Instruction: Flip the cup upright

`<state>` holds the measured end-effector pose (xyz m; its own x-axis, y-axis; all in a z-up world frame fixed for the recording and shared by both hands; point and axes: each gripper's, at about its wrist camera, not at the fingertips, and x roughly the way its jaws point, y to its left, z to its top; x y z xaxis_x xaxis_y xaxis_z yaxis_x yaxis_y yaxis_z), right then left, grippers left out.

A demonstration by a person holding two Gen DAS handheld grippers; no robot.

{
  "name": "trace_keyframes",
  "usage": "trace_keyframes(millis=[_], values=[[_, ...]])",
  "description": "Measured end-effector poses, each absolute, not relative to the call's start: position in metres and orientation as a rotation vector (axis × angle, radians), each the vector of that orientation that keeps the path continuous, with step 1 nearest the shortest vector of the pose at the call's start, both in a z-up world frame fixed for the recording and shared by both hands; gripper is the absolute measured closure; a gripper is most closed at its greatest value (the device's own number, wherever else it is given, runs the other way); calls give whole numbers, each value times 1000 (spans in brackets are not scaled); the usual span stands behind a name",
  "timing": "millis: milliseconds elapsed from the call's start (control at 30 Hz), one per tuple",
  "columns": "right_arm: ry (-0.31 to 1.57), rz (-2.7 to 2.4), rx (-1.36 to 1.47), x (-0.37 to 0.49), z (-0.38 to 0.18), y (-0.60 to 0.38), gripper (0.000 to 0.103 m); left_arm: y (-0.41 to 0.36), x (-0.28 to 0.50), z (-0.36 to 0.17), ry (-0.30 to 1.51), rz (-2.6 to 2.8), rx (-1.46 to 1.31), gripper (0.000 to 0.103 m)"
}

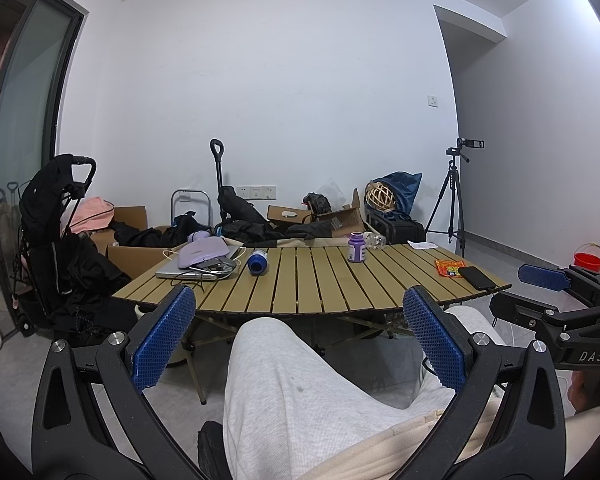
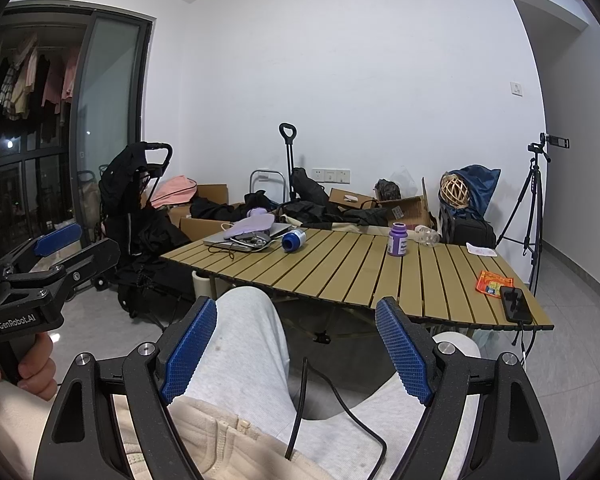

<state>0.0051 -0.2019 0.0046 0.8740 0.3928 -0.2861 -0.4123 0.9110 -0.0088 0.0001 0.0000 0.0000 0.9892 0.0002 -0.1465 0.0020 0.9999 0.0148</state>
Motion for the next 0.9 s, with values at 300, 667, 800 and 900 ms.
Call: trace_keyframes(millis=[300, 667, 800, 900], values=[[284, 420, -70, 5, 5, -204, 17, 0, 0, 0, 147, -1, 15, 0], [282, 419, -71, 4, 5, -206, 17, 0, 0, 0, 147, -1, 16, 0], [283, 420, -71, 4, 6, -206, 17, 0, 0, 0, 148, -1, 15, 0], [283, 420, -71, 3, 6, -206, 17, 0, 0, 0, 148, -1, 15, 0]])
